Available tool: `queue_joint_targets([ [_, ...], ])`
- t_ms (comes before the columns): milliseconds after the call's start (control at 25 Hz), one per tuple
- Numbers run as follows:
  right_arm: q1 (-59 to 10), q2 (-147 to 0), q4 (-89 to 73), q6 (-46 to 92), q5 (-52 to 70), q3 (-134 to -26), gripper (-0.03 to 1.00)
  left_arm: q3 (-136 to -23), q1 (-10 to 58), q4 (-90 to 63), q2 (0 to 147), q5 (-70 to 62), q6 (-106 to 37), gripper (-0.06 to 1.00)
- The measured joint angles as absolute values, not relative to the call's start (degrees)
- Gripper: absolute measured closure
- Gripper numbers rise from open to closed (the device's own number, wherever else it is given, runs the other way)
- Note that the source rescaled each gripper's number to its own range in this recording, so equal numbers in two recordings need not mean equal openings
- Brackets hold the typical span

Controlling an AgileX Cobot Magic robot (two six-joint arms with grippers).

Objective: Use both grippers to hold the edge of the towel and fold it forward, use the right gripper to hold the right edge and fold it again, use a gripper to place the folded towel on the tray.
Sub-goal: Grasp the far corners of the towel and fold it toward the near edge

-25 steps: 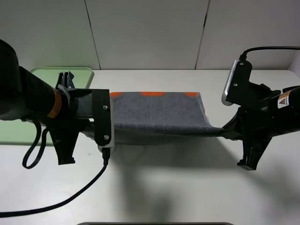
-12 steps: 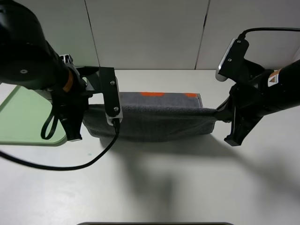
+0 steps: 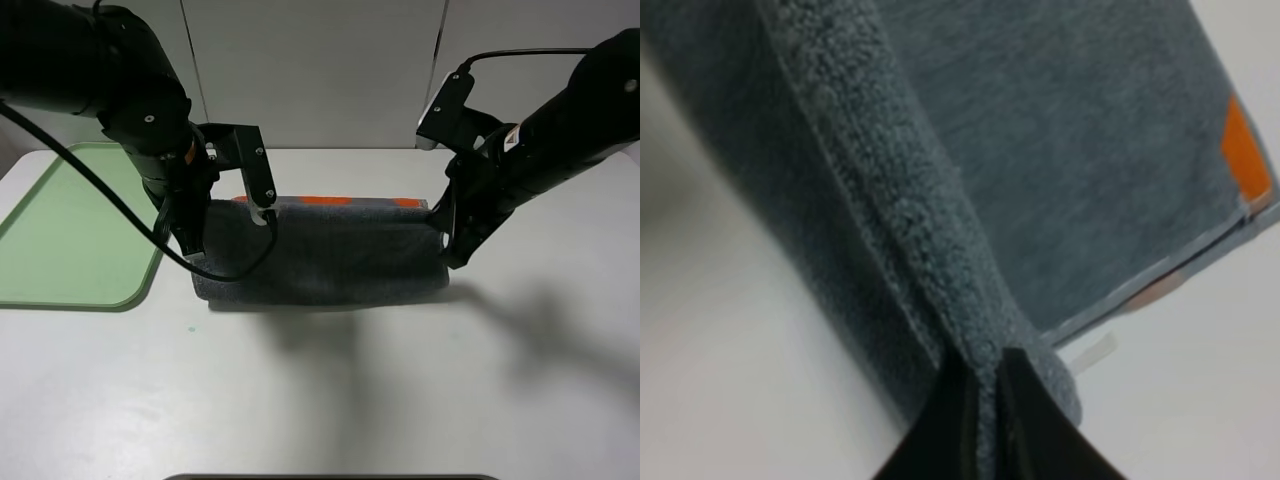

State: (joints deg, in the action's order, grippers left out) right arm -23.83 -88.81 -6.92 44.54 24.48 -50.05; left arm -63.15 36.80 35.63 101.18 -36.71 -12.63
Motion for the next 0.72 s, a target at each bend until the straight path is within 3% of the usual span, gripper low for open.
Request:
queue_joint_targets([
  [720,-19.4,-100.6,-5.8,44.2,15.1,-57.5,0.97,-71.6,29.8,36.2,111.9,-28.2,-17.0,0.94],
])
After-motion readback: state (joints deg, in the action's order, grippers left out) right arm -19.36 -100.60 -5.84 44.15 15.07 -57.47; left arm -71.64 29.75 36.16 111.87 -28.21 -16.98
